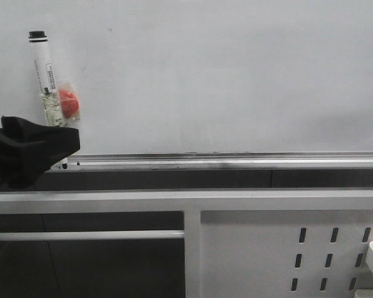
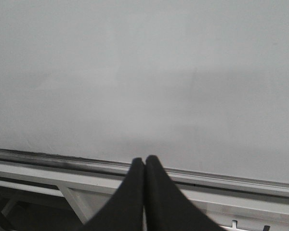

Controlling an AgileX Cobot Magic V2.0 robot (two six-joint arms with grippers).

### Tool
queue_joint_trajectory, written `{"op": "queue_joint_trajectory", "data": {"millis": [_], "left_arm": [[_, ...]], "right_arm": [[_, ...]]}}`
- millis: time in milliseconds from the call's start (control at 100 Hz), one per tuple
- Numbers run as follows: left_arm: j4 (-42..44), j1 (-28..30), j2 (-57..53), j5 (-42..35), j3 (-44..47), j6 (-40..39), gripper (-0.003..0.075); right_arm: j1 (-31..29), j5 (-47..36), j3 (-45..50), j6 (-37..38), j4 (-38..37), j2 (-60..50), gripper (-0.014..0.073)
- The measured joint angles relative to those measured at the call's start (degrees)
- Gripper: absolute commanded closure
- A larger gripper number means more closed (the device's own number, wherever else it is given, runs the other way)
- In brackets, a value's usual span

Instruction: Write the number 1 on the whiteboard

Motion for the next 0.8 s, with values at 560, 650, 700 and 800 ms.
{"op": "queue_joint_trajectory", "data": {"millis": [560, 650, 700, 800], "left_arm": [[-2.0, 0.0, 2.2, 0.0, -1.9, 0.7, 0.0374], [-1.6, -0.1, 3.2, 0.0, -2.7, 0.7, 0.0374], [-1.4, -0.1, 3.4, 0.2, -3.0, 0.7, 0.0374], [-1.0, -0.1, 3.7, 0.3, -3.2, 0.7, 0.0415]], "right_arm": [[0.0, -0.7, 0.0, 0.0, 0.0, 0.0, 0.0664], [0.0, -1.5, 0.0, 0.0, 0.0, 0.0, 0.0664], [0.0, -1.7, 0.0, 0.0, 0.0, 0.0, 0.0664], [0.0, -2.4, 0.0, 0.0, 0.0, 0.0, 0.0664]]}}
